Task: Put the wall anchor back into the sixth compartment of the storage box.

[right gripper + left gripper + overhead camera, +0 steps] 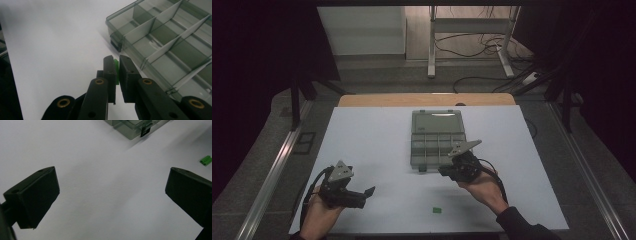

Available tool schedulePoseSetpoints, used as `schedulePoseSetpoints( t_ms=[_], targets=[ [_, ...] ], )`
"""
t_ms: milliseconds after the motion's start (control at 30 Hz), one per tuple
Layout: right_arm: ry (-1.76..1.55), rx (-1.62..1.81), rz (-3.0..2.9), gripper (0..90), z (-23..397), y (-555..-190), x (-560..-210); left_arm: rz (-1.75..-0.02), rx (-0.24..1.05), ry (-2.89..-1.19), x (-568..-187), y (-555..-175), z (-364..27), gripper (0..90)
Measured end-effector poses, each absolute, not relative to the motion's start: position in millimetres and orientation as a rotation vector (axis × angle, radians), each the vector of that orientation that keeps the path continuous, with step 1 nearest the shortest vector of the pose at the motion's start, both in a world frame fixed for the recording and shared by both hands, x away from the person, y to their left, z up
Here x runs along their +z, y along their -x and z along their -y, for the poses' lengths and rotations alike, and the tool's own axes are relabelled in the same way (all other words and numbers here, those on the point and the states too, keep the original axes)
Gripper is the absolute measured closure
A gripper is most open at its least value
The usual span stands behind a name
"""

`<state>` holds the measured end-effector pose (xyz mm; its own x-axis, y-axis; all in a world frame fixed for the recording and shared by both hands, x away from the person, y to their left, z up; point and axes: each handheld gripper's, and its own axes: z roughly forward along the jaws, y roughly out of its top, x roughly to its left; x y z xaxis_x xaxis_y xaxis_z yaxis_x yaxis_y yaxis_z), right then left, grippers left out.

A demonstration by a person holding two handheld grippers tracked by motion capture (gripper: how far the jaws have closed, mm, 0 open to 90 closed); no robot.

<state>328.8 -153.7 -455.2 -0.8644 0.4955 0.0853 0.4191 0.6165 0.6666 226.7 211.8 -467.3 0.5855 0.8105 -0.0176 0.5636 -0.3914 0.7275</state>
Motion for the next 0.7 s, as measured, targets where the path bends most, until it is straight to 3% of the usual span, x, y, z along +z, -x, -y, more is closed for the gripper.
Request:
schedulePoseSetpoints(
  t_ms=[700],
  targets=[
    [-0.815, 1.106, -2.662, 84.1, 145, -353, -455, -1.088, 0.454, -2.109, -468, -227, -212, 0.0]
  ],
)
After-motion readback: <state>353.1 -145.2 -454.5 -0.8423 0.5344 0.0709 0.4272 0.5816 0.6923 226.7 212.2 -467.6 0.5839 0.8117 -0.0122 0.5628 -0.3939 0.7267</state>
